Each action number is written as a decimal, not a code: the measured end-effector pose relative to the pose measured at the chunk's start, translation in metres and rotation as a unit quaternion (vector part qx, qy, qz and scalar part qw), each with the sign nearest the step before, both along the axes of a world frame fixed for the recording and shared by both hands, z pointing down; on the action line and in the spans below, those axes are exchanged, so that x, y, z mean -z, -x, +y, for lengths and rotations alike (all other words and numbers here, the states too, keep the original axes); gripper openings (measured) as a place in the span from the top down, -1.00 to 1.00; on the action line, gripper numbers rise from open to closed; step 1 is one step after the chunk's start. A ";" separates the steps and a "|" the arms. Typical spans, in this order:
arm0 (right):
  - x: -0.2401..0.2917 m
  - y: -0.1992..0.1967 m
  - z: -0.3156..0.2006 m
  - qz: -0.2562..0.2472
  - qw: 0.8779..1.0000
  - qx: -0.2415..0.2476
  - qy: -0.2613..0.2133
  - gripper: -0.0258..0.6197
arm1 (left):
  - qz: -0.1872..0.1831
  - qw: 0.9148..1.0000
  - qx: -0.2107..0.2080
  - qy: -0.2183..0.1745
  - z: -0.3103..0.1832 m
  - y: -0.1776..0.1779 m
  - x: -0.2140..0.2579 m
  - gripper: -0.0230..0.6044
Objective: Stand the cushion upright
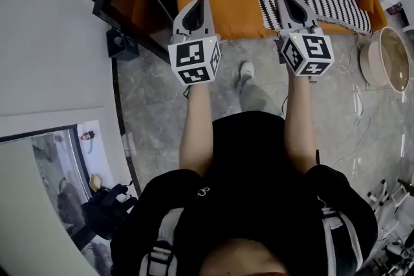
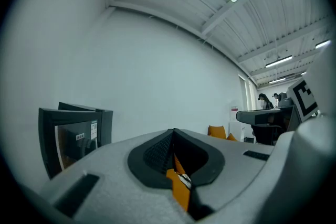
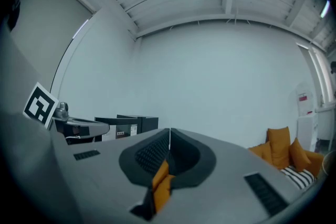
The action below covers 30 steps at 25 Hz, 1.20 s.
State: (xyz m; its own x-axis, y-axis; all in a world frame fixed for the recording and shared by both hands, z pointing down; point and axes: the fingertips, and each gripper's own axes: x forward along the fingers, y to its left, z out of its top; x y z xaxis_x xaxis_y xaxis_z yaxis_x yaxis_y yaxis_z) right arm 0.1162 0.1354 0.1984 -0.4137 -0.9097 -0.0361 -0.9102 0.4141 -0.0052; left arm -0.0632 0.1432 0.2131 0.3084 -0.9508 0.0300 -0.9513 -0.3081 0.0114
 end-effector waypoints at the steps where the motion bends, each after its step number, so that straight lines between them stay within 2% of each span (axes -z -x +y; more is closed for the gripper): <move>1: -0.003 -0.001 -0.009 -0.001 1.000 0.002 0.004 0.88 | -0.001 1.000 0.001 0.004 -0.008 -0.002 -0.003 0.90; 13: -0.021 -0.010 -0.163 -0.024 0.998 0.034 0.043 0.88 | -0.013 0.998 0.045 0.044 -0.152 -0.003 -0.015 0.89; 20: -0.024 -0.023 -0.252 -0.026 0.997 0.045 0.053 0.88 | -0.021 0.997 0.051 0.053 -0.233 -0.021 -0.019 0.89; 30: -0.045 -0.028 -0.321 -0.032 0.995 0.056 0.079 0.88 | -0.022 0.994 0.068 0.079 -0.290 -0.022 -0.039 0.89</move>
